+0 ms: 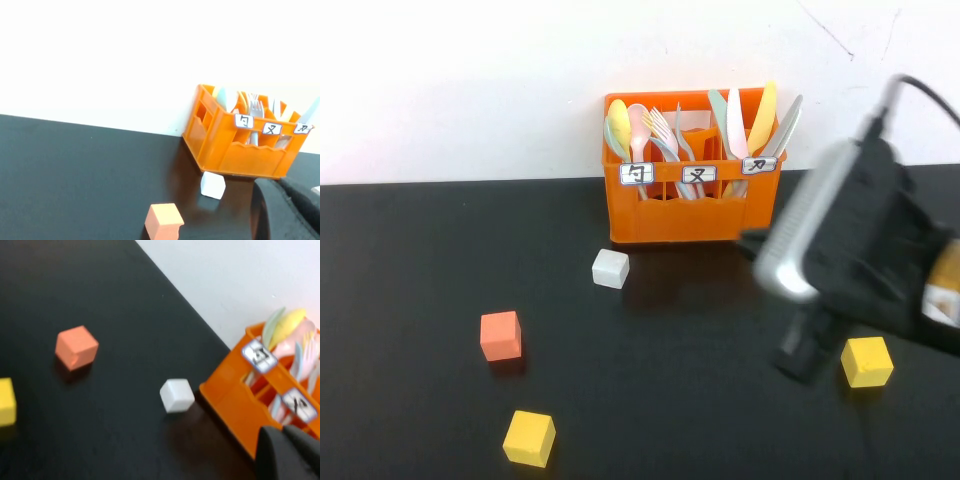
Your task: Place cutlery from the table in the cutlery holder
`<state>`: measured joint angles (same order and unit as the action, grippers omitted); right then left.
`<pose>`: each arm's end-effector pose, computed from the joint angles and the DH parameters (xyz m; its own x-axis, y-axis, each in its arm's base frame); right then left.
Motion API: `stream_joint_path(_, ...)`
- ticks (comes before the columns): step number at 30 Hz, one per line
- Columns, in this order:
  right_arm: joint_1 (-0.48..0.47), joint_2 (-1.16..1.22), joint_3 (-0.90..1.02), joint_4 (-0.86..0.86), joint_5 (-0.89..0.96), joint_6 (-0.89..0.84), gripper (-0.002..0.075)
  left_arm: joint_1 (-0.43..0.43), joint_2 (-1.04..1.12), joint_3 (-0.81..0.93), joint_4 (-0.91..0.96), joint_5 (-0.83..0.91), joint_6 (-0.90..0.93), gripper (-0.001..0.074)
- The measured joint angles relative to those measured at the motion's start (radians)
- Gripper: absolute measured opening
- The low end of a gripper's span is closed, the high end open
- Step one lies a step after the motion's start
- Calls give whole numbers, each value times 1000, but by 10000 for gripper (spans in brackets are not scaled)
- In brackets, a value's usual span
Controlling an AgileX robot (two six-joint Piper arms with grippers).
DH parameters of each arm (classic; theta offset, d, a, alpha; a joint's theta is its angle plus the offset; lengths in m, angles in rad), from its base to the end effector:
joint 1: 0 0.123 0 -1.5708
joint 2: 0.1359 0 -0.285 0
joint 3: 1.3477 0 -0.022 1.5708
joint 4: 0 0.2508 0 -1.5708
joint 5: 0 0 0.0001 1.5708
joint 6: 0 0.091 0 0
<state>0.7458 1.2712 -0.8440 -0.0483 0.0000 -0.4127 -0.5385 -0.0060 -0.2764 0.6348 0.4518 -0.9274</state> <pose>0.2079 0.1921 0.3108 0.0825 -0.5294 -0.8443 -0.7167 0.5572 -0.4194 0.0389 0.0043 0.2707 -0.0940 -0.3214 -0.9423 0.2564 0.9067 -0.3349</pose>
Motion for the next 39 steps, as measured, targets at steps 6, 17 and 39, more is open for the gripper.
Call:
stream_joint_path(6,0,-198,152,0,31,0,-1,0,0,21,32,-8,-6,-1)
stream_joint_path(17,0,-599,372,0,224,0,-1,0,0,36,45,-9,-6,-1)
stream_joint_path(39,0,-1164,402,-314,757,371,-1,0,0,45,46,-9,-10,-1)
